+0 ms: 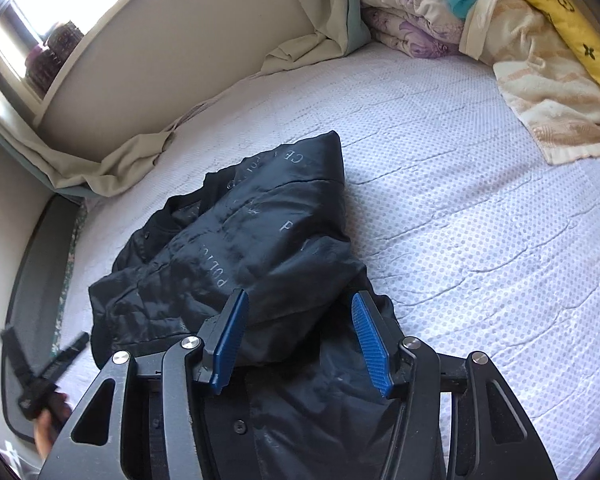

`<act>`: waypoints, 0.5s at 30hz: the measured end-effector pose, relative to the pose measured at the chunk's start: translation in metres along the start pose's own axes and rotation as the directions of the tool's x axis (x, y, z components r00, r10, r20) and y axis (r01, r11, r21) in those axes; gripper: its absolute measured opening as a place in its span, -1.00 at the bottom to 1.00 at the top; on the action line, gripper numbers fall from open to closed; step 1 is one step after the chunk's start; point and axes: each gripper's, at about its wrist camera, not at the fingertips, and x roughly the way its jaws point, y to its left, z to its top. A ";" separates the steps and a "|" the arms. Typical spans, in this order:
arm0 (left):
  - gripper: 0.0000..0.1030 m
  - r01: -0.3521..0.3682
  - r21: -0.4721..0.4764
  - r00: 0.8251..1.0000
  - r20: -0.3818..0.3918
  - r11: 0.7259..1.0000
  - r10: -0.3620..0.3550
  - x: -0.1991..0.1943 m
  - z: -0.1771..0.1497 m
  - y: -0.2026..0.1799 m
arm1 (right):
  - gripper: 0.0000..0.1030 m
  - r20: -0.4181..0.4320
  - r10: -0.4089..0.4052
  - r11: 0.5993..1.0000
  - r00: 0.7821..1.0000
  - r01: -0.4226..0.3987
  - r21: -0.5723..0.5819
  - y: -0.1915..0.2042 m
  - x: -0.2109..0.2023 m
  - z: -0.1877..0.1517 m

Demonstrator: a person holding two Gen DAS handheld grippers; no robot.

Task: Fold large clothes
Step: 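Pull the cuff straight and lay it flat with the left tool, then grasp the jacket hem edge with the right tool and lift it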

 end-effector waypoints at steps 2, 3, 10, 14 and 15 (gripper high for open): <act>-0.03 0.046 0.045 0.998 -0.036 0.998 -0.044 0.007 -0.005 -0.011 | 0.02 0.011 -0.013 1.000 1.000 0.013 -0.022 0.004 0.000 -0.001; -0.08 0.058 0.062 0.996 -0.070 0.996 -0.054 0.016 -0.009 -0.015 | 0.02 0.023 -0.034 0.999 0.999 0.035 -0.036 0.006 0.001 -0.002; -0.13 0.063 -0.011 0.983 -0.170 0.998 -0.064 0.056 -0.023 -0.002 | 0.02 0.014 -0.025 0.998 1.000 0.026 -0.055 0.006 0.009 -0.008; -0.15 0.057 0.006 0.985 -0.161 0.998 -0.055 0.049 -0.021 -0.008 | -0.16 0.060 0.013 0.994 0.998 -0.006 -0.111 0.020 0.002 0.001; -0.15 0.055 0.008 0.985 -0.162 0.998 -0.053 0.049 -0.022 -0.008 | -0.25 0.079 0.003 0.991 0.997 0.008 -0.135 0.027 0.004 0.008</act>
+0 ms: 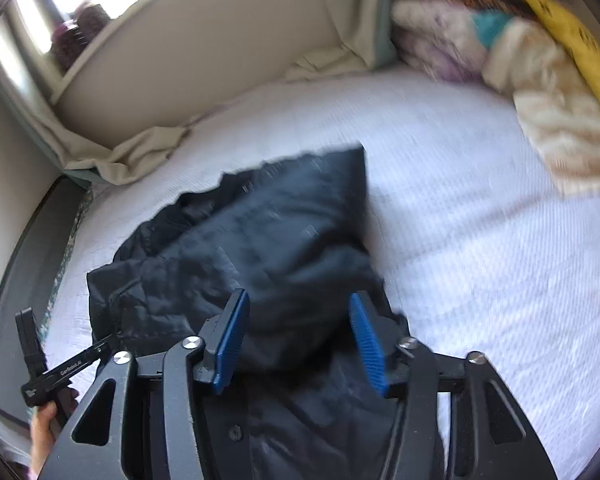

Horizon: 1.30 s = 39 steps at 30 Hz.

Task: Fold large clothes
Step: 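Grasp the jacket hem edge with the right tool and lift it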

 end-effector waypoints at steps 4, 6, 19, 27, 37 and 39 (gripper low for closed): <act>-0.14 -0.011 0.014 1.000 -0.006 1.000 0.011 0.000 -0.001 -0.001 | -0.84 -0.045 -0.029 1.000 0.999 0.029 0.002 0.007 0.040 0.025; -0.14 -0.021 0.027 1.000 -0.008 0.999 0.021 0.003 0.000 -0.004 | -0.86 -0.090 -0.107 0.994 0.990 0.107 -0.007 0.004 0.072 0.037; -0.11 -0.029 0.073 0.999 -0.022 0.997 0.031 0.024 -0.006 -0.007 | -1.00 -0.148 -0.203 0.979 0.968 0.195 -0.062 -0.033 0.153 0.009; -0.11 -0.045 0.078 0.999 -0.016 0.996 0.046 0.024 -0.008 -0.009 | -1.00 -0.150 -0.180 0.984 0.972 0.178 -0.026 -0.026 0.126 0.020; -0.06 -0.050 0.076 0.999 -0.017 0.996 0.051 0.023 -0.010 -0.012 | -0.77 -0.126 -0.154 0.978 0.980 0.134 -0.159 -0.004 0.076 -0.021; -0.05 -0.048 0.084 0.999 -0.019 0.995 0.049 0.023 -0.010 -0.013 | -0.83 -0.144 -0.158 0.980 0.977 0.137 -0.140 -0.011 0.089 -0.026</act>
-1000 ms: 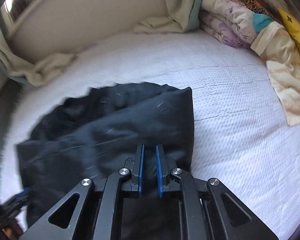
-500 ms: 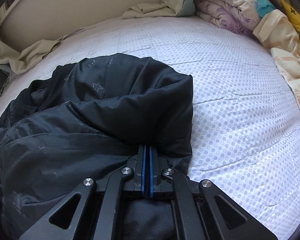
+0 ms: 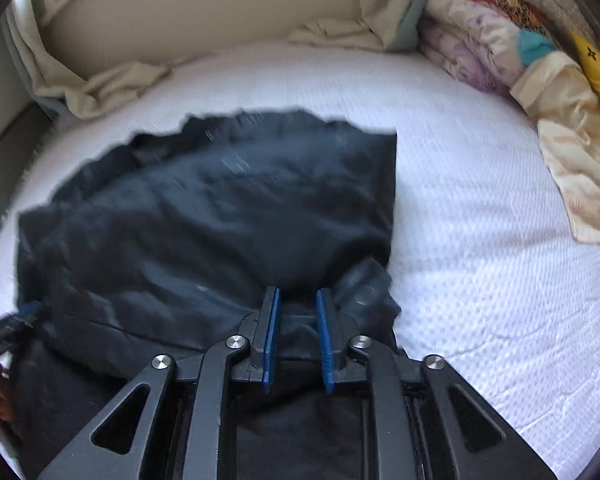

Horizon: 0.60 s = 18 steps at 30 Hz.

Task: Fold large clothes
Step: 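Grasp the jacket hem edge with the right tool and lift it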

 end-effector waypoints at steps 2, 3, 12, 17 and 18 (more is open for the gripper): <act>-0.05 0.002 0.003 1.000 0.000 1.000 -0.002 0.001 0.000 0.000 | -0.87 -0.011 0.003 1.000 1.000 -0.002 0.008 -0.003 0.014 -0.004; -0.05 0.002 0.003 1.000 0.001 1.000 -0.002 0.001 -0.001 0.000 | -0.87 -0.004 0.001 1.000 1.000 -0.001 0.005 -0.003 0.019 -0.006; -0.02 0.022 -0.012 1.000 0.003 1.000 -0.022 -0.006 -0.002 0.001 | -0.92 0.102 -0.074 0.996 0.992 0.078 -0.038 0.006 0.033 -0.024; 0.28 0.051 -0.015 0.999 -0.006 0.999 -0.051 -0.028 -0.005 -0.005 | -0.92 0.068 -0.099 0.993 0.993 0.103 -0.060 0.010 0.030 -0.018; 0.34 0.055 -0.013 0.998 -0.004 0.998 -0.055 -0.034 -0.006 -0.006 | -0.89 0.043 -0.097 0.993 0.994 0.099 -0.068 0.012 0.025 -0.014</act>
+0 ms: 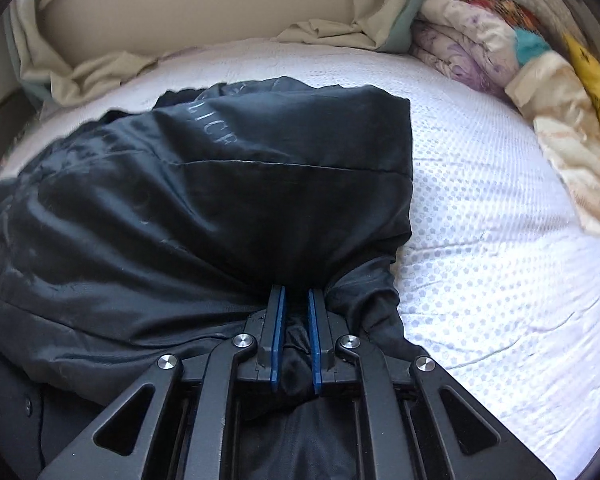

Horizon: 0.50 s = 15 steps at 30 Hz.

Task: Fold large clothes

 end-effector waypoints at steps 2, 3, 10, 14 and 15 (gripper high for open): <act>0.38 0.011 -0.002 1.000 0.014 1.000 -0.011 -0.015 -0.003 0.001 | -0.77 -0.032 0.081 0.995 0.996 -0.080 0.052 -0.008 -0.023 0.007; 0.42 0.018 -0.006 1.000 0.024 1.000 -0.018 -0.023 -0.004 0.003 | -0.36 -0.021 0.145 0.986 0.989 -0.142 0.085 -0.014 -0.037 0.007; 0.47 0.110 -0.085 0.993 0.043 0.990 -0.106 -0.063 -0.015 0.020 | 0.28 0.055 0.305 0.939 0.951 -0.310 0.147 -0.066 -0.137 -0.046; 0.47 0.134 -0.097 0.991 0.041 0.986 -0.131 -0.084 -0.034 0.025 | 0.28 0.064 0.372 0.877 0.926 -0.373 0.302 -0.108 -0.155 -0.096; 0.48 0.131 -0.104 0.991 0.046 0.986 -0.127 -0.089 -0.041 0.026 | 0.28 0.062 0.380 0.867 0.923 -0.379 0.322 -0.114 -0.158 -0.106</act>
